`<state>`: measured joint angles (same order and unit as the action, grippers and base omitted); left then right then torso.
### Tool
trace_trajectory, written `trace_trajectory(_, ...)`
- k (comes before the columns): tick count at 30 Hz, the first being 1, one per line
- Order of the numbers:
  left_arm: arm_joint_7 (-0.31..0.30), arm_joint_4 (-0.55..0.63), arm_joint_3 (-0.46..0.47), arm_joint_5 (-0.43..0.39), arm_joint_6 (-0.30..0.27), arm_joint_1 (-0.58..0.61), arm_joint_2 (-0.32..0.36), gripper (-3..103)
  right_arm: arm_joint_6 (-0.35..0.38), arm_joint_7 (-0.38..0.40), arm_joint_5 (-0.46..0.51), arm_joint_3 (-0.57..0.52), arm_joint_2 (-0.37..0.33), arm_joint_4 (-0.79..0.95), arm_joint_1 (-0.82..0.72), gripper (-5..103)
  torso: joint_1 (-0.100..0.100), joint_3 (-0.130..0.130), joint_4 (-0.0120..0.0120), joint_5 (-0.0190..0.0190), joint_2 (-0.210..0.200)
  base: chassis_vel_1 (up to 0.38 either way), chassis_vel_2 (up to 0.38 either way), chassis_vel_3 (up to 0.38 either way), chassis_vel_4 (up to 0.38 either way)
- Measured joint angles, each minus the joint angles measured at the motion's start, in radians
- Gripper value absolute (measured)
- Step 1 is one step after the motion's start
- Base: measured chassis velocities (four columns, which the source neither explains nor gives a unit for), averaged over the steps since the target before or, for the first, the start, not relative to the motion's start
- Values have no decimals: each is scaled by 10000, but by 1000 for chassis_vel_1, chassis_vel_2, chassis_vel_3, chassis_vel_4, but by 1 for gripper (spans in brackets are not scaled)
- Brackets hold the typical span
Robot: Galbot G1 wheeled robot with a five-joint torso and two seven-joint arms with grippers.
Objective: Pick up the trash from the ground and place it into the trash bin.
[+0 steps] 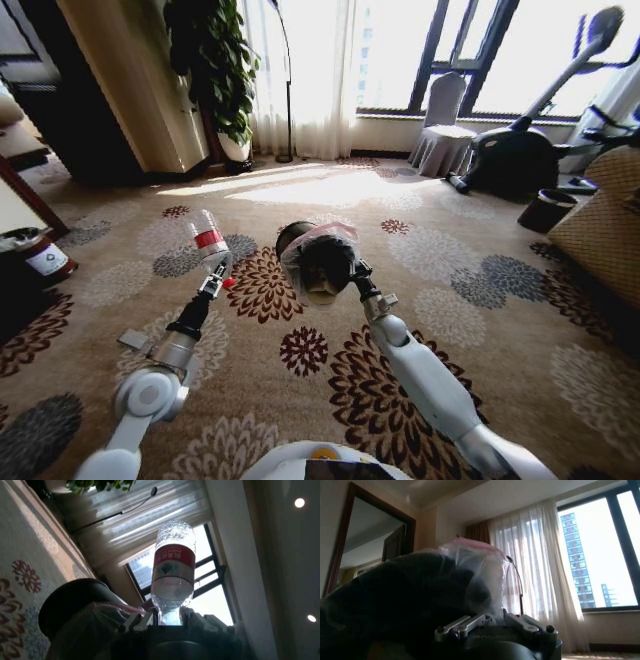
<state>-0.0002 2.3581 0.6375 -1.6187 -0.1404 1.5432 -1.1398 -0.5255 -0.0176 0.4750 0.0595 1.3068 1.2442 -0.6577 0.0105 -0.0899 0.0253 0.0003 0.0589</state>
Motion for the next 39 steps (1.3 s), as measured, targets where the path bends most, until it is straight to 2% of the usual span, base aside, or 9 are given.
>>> trace_trajectory(3,-200,151,-923,-256,-571,-77,-422,27,-486,1,-356,58,878,-1117,466,0,0,0,9,-3,-1,0,0,0,0)
trace_trajectory(7,-435,143,-1373,-517,-818,-77,-562,27,-485,-13,-515,82,1094,-1300,475,0,0,-1,13,-4,-1,0,0,0,0)
trace_trajectory(9,-586,-159,-1769,-129,-1080,-60,-526,27,-486,-10,-666,86,1165,-1427,490,0,-1,0,8,-3,-1,0,0,0,0)
trace_trajectory(14,-783,-960,-2478,-464,-1253,-377,-392,27,-480,0,-771,109,1153,-1416,508,0,0,0,1,-3,-1,0,0,0,0)
trace_trajectory(17,-812,-1309,-2634,-594,-1219,-618,-398,27,-480,-5,-856,110,1137,-1333,505,0,-1,0,6,-3,-1,0,0,0,0)
trace_trajectory(22,-1188,-2221,-2666,-1328,-1252,-1336,-411,27,-452,-6,-886,137,986,-891,371,0,-1,1,2,-4,-1,0,0,0,0)
trace_trajectory(27,-1054,-2934,-2593,-1766,-1196,-1940,-414,27,-464,-3,-905,113,893,-618,99,0,-1,1,5,-2,-1,0,0,0,0)
trace_trajectory(33,-1028,-3416,-2581,-1942,-1169,-2509,-476,27,-470,-4,-949,114,769,-284,-180,0,0,0,4,-3,-1,0,0,0,0)
trace_trajectory(39,-1132,-4012,-2566,-2162,-1088,-3399,-927,27,-525,-6,-1022,94,696,226,-529,0,-1,1,6,-3,-1,0,0,0,0)
